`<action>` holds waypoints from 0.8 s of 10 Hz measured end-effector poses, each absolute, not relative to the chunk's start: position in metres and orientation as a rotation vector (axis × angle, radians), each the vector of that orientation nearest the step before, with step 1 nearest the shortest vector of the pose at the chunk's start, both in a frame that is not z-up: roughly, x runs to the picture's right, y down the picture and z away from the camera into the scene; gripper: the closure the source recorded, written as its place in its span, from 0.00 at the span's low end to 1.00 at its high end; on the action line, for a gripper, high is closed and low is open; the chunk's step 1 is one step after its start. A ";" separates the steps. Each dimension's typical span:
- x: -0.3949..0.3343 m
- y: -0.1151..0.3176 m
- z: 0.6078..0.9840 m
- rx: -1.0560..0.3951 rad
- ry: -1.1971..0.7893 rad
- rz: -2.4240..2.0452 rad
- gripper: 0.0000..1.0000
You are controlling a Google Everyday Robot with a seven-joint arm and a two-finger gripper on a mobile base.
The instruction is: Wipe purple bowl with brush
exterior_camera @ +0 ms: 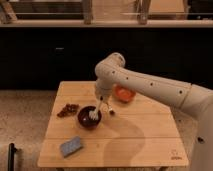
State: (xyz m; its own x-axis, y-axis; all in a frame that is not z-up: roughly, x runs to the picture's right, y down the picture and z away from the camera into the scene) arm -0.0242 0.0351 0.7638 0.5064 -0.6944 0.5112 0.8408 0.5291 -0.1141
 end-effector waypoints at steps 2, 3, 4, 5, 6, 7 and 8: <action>-0.025 0.026 0.772 -0.384 -0.427 -0.966 1.00; -0.025 0.021 0.777 -0.387 -0.416 -0.977 1.00; -0.028 0.016 0.782 -0.395 -0.414 -0.990 1.00; -0.032 0.013 0.784 -0.399 -0.414 -1.001 1.00; -0.034 0.011 0.785 -0.398 -0.420 -1.014 1.00; -0.043 0.012 0.784 -0.395 -0.438 -1.032 1.00; -0.058 0.014 0.781 -0.389 -0.463 -1.052 1.00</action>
State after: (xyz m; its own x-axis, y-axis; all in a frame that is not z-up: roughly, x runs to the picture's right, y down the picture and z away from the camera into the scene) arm -0.0577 0.0137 0.7813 0.4163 -0.7329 0.5381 0.8919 0.4440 -0.0853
